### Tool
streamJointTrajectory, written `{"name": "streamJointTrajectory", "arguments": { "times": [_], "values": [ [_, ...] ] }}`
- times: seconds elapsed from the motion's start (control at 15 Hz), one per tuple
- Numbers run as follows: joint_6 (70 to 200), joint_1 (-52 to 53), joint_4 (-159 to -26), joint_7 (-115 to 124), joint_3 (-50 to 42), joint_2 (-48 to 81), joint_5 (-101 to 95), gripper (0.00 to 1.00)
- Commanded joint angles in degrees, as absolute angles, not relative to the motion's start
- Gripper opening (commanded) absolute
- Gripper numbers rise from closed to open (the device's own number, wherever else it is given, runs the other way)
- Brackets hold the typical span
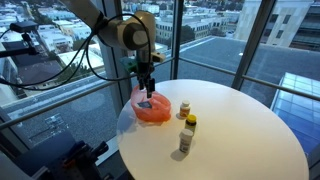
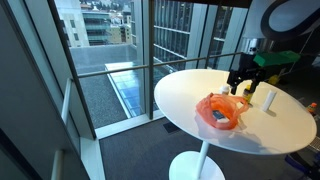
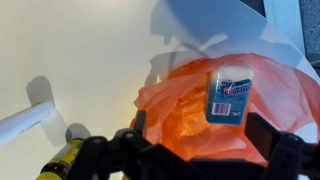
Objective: Move the blue box from the plastic bag to the table
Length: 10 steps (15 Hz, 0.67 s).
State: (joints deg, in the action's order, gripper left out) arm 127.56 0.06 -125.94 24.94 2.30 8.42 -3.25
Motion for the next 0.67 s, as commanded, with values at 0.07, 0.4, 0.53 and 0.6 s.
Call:
{"name": "streamJointTrajectory", "arguments": {
  "times": [0.07, 0.4, 0.53, 0.6],
  "values": [
    [131.2, 2.11, -122.99, 24.96, 0.86, 14.92, -4.28, 1.0],
    [133.03, 4.33, -120.6, 25.21, 0.03, 20.18, -4.03, 1.0],
    [133.84, 5.29, -119.83, 25.42, -0.24, 21.87, -4.01, 1.0],
    [134.44, 5.69, -119.44, 25.49, -0.26, 22.71, -3.74, 1.0]
  ]
}}
